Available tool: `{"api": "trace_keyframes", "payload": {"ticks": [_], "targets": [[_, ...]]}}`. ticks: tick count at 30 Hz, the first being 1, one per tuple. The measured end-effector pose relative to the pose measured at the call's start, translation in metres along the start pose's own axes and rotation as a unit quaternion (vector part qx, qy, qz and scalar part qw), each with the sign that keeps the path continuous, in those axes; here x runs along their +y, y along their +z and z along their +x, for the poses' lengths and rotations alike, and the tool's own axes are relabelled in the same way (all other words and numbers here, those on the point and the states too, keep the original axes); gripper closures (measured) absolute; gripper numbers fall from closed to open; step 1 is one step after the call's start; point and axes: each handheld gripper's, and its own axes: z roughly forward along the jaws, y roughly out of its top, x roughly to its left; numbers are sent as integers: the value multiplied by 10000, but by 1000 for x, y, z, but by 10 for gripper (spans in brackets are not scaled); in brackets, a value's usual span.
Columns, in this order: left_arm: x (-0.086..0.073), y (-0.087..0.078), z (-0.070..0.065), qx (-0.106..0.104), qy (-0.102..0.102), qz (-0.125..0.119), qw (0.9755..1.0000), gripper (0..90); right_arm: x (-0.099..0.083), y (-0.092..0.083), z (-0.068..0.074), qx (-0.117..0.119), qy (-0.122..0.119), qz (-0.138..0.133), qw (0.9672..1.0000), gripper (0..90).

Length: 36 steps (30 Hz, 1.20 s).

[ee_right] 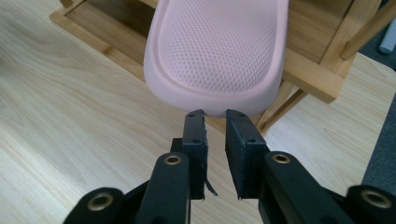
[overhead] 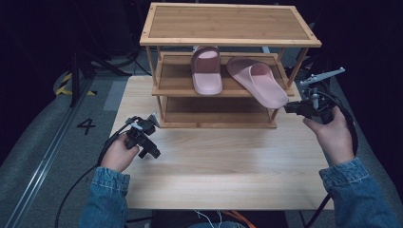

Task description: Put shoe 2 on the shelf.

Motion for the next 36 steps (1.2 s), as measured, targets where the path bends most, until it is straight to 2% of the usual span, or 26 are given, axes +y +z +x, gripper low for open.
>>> {"api": "trace_keyframes", "payload": {"ticks": [6,11,21,22,28,30,31,33,36], "targets": [[-3,0,1,31,-10,-10,10000,171,11,12,0,4,-4,-69,10000,780],[-4,1,-1,-32,-39,-4,10000,171,21,23,0,47,83,-120,9999,763],[-4,1,-2,-42,-24,4,10000,171,42,39,1,-23,55,-53,10000,781],[-3,1,-2,-8,75,18,10000,171,46,43,0,-39,2,-90,10000,781],[-4,1,-2,-12,59,10,10000,171,55,53,0,-101,-11,-22,9999,776],[-5,1,-3,-56,16,-25,10000,171,56,51,0,-129,-56,-66,9999,774],[-5,0,-2,-68,14,-23,10000,171,55,45,-1,-132,42,-204,9997,778],[-5,0,-1,-31,38,-6,10000,170,55,43,-3,-150,27,-290,9995,780],[-5,1,-2,-16,52,0,10000,171,55,38,-9,-317,131,-335,9988,801]]}}
